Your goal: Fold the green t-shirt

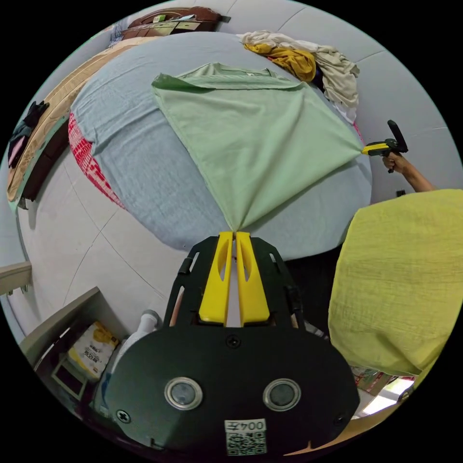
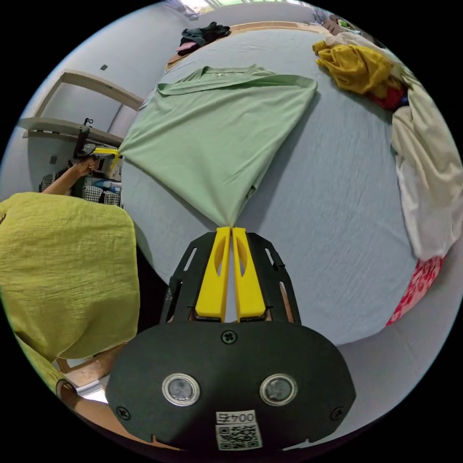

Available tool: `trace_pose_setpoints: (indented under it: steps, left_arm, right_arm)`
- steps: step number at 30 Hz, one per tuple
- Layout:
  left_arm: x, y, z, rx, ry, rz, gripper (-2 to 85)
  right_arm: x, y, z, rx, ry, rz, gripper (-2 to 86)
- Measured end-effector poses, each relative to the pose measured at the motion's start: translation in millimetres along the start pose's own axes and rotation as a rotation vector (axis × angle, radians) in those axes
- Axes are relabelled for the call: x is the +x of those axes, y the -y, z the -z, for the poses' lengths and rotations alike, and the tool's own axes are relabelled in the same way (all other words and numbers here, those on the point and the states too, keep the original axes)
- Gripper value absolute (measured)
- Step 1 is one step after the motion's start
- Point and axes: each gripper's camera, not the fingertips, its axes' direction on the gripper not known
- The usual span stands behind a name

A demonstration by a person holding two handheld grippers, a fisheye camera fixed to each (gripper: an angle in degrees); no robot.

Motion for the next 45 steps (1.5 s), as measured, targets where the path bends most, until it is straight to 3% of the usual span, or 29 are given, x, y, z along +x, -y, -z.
trace_pose_setpoints:
  steps: [8, 12, 16, 21, 27, 32, 45]
  left_arm:
    - [36, -2, -7, -0.009, 0.108, 0.056, 1.5]
    - [46, -5, -1, -0.059, 0.175, 0.05, 1.9]
    - [49, -8, 25, 0.016, 0.226, 0.111, 2.8]
    - [67, 34, 49, 0.083, 0.369, 0.02, 5.6]
    - [69, 107, 63, 0.132, 0.445, -0.037, 8.4]
    - [68, 149, 65, 0.193, 0.473, -0.07, 9.4]
    - [73, 197, 42, 0.107, 0.431, -0.212, 8.3]
  right_arm:
    - [-11, -1, -33, -0.008, -0.011, -0.17, 0.7]
    - [-33, 4, -21, -0.073, -0.247, -0.201, 3.4]
    - [-65, 23, -2, 0.09, -0.198, -0.2, 4.9]
    - [-96, 74, -37, 0.051, -0.167, -0.172, 6.2]
    - [-124, 112, -78, -0.058, -0.303, -0.207, 6.1]
    - [-129, 121, -85, -0.055, -0.267, -0.303, 5.7]
    - [-155, 155, -110, -0.171, -0.313, -0.354, 5.8]
